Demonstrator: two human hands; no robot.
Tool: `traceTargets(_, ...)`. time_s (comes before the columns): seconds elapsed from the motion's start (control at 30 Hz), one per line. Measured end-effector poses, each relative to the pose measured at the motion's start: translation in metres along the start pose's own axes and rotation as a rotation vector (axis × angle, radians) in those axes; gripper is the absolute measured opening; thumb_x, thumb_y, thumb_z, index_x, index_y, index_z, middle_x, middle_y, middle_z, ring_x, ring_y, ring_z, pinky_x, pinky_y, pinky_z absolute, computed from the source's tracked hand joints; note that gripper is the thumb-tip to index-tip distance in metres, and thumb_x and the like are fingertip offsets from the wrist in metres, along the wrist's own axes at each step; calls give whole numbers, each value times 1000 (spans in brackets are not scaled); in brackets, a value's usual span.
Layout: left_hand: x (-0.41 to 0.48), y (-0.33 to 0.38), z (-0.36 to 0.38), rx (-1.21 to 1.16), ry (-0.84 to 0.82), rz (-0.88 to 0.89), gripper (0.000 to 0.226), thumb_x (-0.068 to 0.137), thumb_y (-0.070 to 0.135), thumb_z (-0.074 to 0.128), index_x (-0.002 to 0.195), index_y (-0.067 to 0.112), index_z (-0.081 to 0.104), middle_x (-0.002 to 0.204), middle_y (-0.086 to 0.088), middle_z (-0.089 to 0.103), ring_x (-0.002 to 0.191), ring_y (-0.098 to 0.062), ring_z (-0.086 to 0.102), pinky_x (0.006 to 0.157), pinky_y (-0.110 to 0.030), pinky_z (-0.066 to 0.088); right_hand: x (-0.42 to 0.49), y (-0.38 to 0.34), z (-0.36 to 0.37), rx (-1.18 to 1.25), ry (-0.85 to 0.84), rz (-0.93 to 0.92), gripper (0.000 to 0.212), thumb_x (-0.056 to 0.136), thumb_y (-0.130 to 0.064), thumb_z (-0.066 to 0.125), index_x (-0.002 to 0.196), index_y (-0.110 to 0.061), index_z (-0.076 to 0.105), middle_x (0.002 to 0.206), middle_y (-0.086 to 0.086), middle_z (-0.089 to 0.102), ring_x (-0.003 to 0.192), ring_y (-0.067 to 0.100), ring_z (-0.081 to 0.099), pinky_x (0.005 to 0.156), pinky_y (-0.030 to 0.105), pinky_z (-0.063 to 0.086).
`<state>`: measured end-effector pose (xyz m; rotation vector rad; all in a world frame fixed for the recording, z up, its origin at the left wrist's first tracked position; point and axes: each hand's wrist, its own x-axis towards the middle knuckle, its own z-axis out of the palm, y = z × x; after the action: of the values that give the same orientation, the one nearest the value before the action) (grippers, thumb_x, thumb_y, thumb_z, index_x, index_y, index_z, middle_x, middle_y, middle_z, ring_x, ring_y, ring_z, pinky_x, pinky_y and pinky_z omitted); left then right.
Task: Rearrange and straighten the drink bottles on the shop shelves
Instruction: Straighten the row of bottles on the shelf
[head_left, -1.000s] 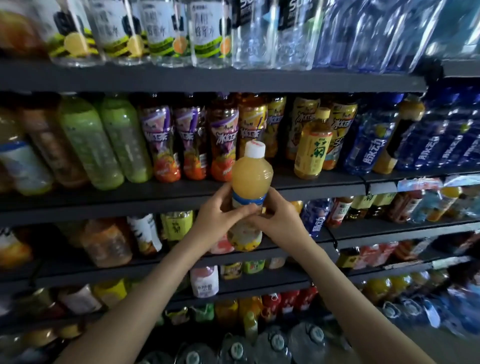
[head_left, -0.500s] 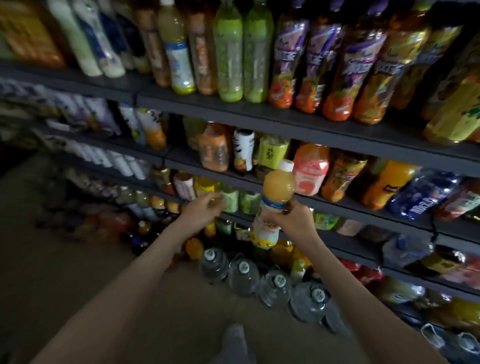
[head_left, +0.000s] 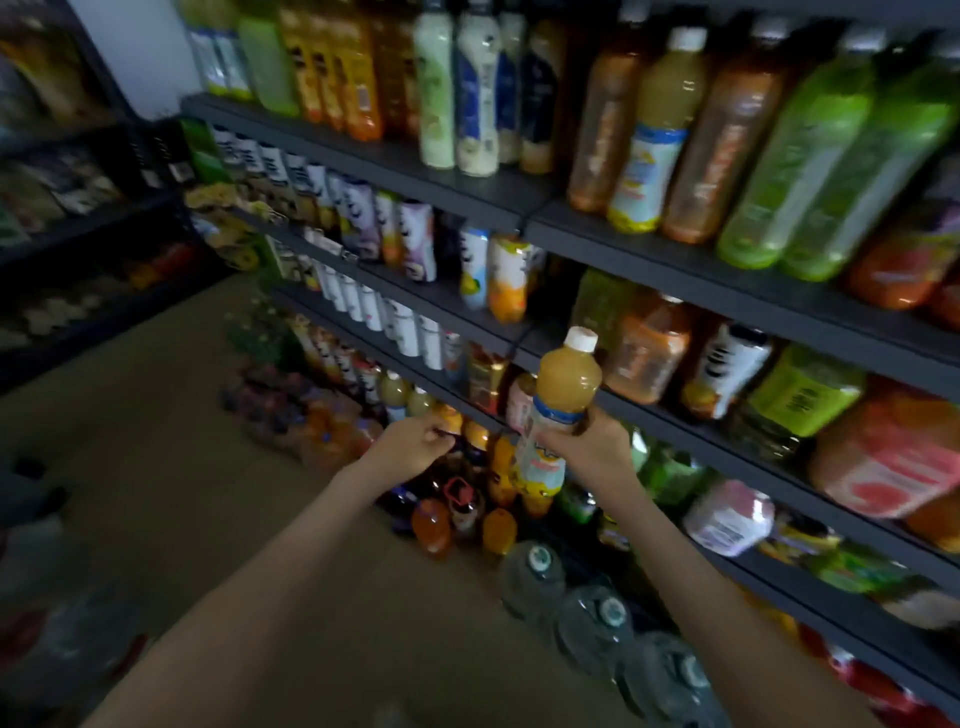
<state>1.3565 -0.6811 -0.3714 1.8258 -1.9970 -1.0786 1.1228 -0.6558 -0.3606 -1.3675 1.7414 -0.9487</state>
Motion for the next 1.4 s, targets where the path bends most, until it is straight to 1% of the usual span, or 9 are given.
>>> traceTargets(0.2, 44, -89, -122, 187, 10, 10, 29, 98, 26, 48, 122, 12, 55, 104, -8, 65, 103, -29, 59, 76, -31, 43, 66, -84, 116, -6, 37, -22, 33, 73, -24, 77, 99, -16, 58, 83, -7, 61, 77, 8, 58, 61, 19, 44)
traceTargets(0.47, 122, -169, -241, 367, 11, -7, 40, 99, 32, 44, 135, 14, 46, 117, -5, 63, 99, -21, 61, 81, -38, 53, 161, -179, 229, 7, 15, -101, 36, 74, -19, 76, 103, -10, 57, 89, 0, 60, 83, 15, 57, 75, 37, 52)
traceTargets(0.67, 209, -218, -325, 454, 52, 28, 28, 101, 25, 41, 122, 9, 51, 111, -7, 61, 89, -22, 59, 66, -33, 46, 261, -240, 317, 56, -42, -195, 43, 73, -23, 78, 111, -12, 59, 96, -3, 64, 89, 13, 60, 76, 27, 49)
traceTargets(0.73, 238, -230, -362, 506, 57, 16, 28, 100, 24, 42, 122, 9, 52, 111, -10, 62, 91, -25, 61, 71, -37, 50, 294, -267, 345, 83, -61, -229, 43, 74, -25, 78, 111, -16, 59, 97, -5, 64, 89, 12, 61, 78, 27, 52)
traceTargets(0.83, 279, -243, -424, 555, 97, -2, 33, 99, 28, 46, 129, 15, 48, 120, -7, 59, 99, -22, 60, 76, -34, 53, 333, -314, 381, 128, -102, -294, 36, 78, -23, 76, 107, -22, 56, 88, -16, 61, 78, 0, 58, 66, 10, 47)
traceTargets(1.03, 336, -253, -523, 418, 303, 164, 41, 94, 30, 52, 133, 21, 44, 119, -2, 59, 100, -19, 59, 80, -40, 53, 383, -396, 429, 175, -93, -376, 41, 77, -24, 77, 113, -25, 57, 94, -17, 62, 84, -5, 59, 72, 11, 46)
traceTargets(1.13, 370, -261, -565, 215, 403, 318, 42, 93, 28, 55, 134, 23, 47, 118, 3, 61, 98, -15, 61, 81, -34, 53, 403, -427, 450, 192, -7, -411, 42, 74, -20, 80, 107, -30, 55, 90, -28, 59, 80, -17, 57, 67, 4, 45)
traceTargets(1.27, 421, -276, -612, 91, 532, 483, 40, 93, 19, 54, 133, 16, 47, 120, -3, 61, 107, -17, 59, 83, -25, 46, 433, -467, 489, 255, 313, -409, 38, 71, -19, 82, 102, -19, 60, 82, -23, 62, 72, -16, 58, 60, 5, 45)
traceTargets(1.4, 462, -282, -651, 40, 565, 597, 48, 94, 21, 54, 139, 19, 39, 131, -5, 52, 114, -21, 54, 88, -33, 47, 471, -504, 522, 289, 542, -340, 44, 74, -19, 80, 113, -16, 58, 89, -17, 63, 82, -7, 61, 67, 8, 46)
